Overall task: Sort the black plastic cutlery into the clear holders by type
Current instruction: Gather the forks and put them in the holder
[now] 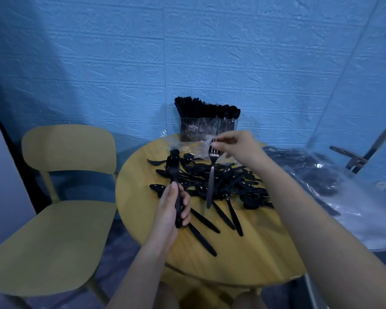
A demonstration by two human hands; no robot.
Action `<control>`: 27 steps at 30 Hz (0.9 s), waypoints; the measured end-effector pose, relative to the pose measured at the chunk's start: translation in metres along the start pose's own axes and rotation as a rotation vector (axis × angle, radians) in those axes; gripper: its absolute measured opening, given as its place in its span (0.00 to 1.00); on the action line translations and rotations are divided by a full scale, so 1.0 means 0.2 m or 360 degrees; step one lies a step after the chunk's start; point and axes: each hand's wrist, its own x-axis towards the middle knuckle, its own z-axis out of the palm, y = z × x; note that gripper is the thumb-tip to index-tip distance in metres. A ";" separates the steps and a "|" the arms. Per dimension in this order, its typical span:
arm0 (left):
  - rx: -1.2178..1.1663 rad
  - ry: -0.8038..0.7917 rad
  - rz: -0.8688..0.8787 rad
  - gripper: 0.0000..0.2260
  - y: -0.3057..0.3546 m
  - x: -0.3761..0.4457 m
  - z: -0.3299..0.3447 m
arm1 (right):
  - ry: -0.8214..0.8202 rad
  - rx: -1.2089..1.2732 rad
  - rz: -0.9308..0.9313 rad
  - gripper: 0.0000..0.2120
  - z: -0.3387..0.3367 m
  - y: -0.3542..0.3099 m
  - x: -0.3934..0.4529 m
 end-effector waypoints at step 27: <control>-0.0205 -0.0394 -0.0331 0.15 -0.06 0.01 0.08 | -0.0855 -0.1049 0.0268 0.19 -0.17 0.38 -0.21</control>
